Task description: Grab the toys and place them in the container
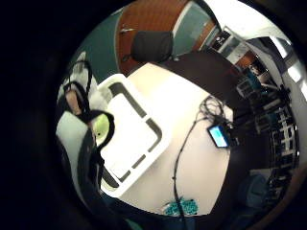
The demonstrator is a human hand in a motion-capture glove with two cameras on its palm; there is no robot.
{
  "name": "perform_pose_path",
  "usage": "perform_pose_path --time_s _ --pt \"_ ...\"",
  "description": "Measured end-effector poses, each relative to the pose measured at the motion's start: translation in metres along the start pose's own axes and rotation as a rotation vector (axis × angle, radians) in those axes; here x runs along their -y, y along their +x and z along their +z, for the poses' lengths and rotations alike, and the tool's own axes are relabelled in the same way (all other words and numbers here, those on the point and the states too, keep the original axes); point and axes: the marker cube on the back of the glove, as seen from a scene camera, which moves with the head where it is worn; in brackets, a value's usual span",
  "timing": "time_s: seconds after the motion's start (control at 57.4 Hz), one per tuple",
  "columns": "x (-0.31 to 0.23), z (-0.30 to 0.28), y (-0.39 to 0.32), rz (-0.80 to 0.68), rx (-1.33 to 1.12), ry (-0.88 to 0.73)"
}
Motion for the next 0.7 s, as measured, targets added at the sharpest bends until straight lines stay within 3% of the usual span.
perform_pose_path --time_s 0.052,0.139,0.244,0.4,0.54,0.696 --pt "-0.001 0.018 -0.029 0.082 -0.041 -0.005" --pt "0.001 0.033 -0.019 0.121 -0.11 -0.022" --pt "-0.005 0.046 -0.017 0.177 -0.028 -0.159" --pt "-0.025 0.019 0.007 0.195 0.101 -0.137" --pt "-0.085 -0.015 0.036 0.044 0.171 -0.307" --pt "-0.2 -0.015 0.073 -0.151 -0.003 -0.453"
